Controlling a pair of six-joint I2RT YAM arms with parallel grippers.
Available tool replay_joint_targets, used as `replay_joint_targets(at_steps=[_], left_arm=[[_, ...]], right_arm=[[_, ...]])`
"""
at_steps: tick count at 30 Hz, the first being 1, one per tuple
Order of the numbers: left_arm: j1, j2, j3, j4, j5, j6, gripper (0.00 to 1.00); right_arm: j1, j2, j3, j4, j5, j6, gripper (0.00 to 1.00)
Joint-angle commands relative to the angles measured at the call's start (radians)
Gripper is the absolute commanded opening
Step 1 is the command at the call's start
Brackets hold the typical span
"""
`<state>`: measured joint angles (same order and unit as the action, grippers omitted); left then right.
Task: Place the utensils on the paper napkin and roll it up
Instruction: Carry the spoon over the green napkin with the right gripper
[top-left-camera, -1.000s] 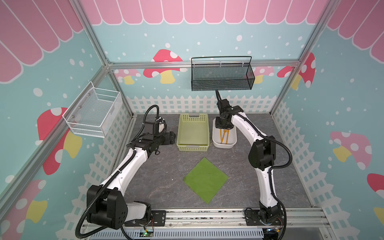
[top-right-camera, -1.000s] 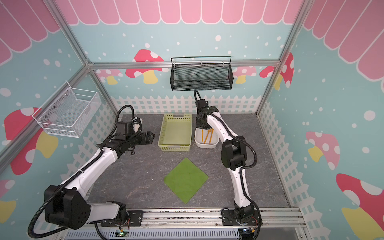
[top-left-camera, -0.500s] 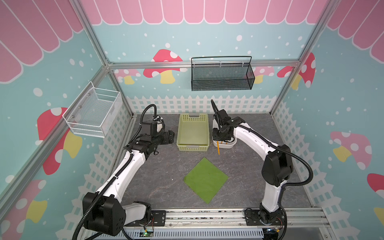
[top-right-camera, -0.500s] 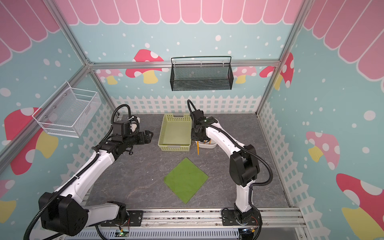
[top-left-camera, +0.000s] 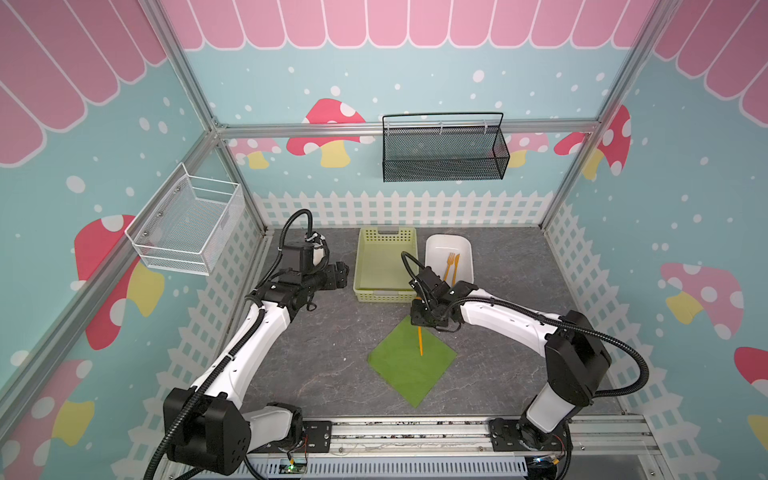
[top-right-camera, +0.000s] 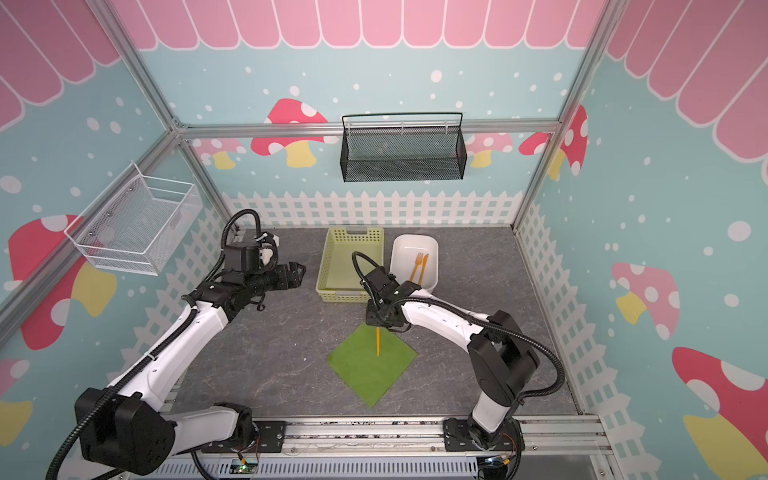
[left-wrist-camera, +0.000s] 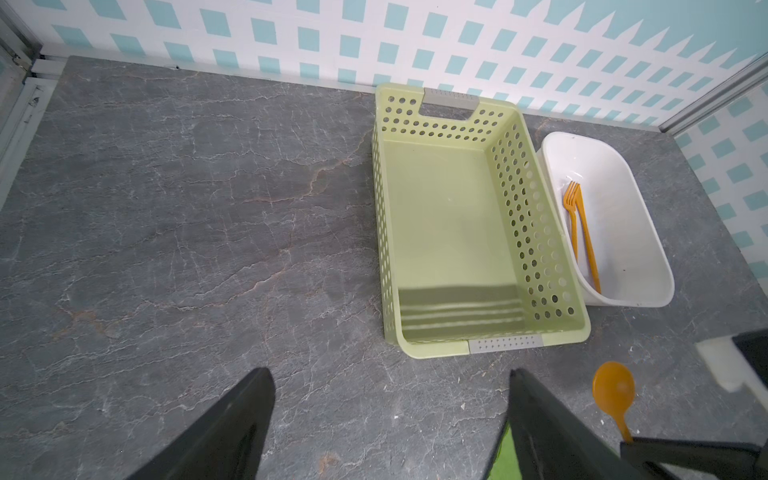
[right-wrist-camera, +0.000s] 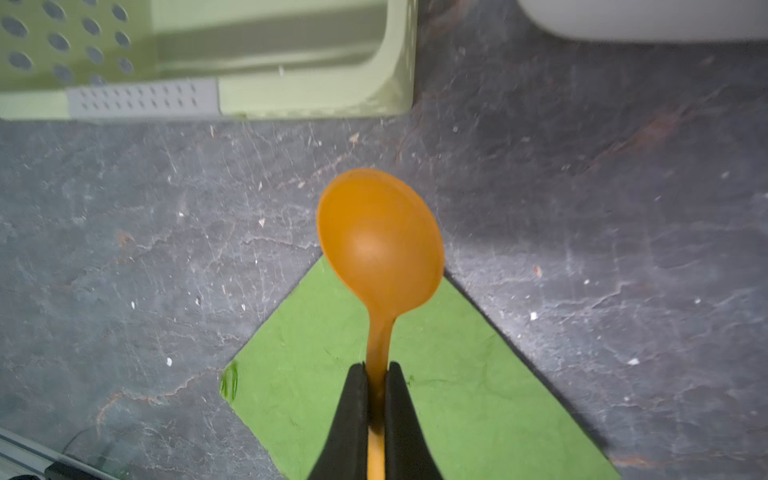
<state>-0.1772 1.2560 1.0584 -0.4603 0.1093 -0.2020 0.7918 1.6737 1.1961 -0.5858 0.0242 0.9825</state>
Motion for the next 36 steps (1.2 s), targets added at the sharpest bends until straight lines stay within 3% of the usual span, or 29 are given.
replay_joint_targets(at_steps=[1,16,36], left_arm=[[0.005,-0.012,-0.011,-0.017,0.011,-0.002,0.90],[0.005,-0.018,-0.015,-0.018,0.009,-0.004,0.90],[0.005,-0.037,-0.019,-0.015,0.007,-0.005,0.90]], right_arm=[[0.037,-0.030,-0.048,0.084,-0.001,0.113,0.03],[0.170,0.062,-0.097,0.174,-0.009,0.199,0.03],[0.170,0.128,-0.104,0.186,0.007,0.165,0.03]])
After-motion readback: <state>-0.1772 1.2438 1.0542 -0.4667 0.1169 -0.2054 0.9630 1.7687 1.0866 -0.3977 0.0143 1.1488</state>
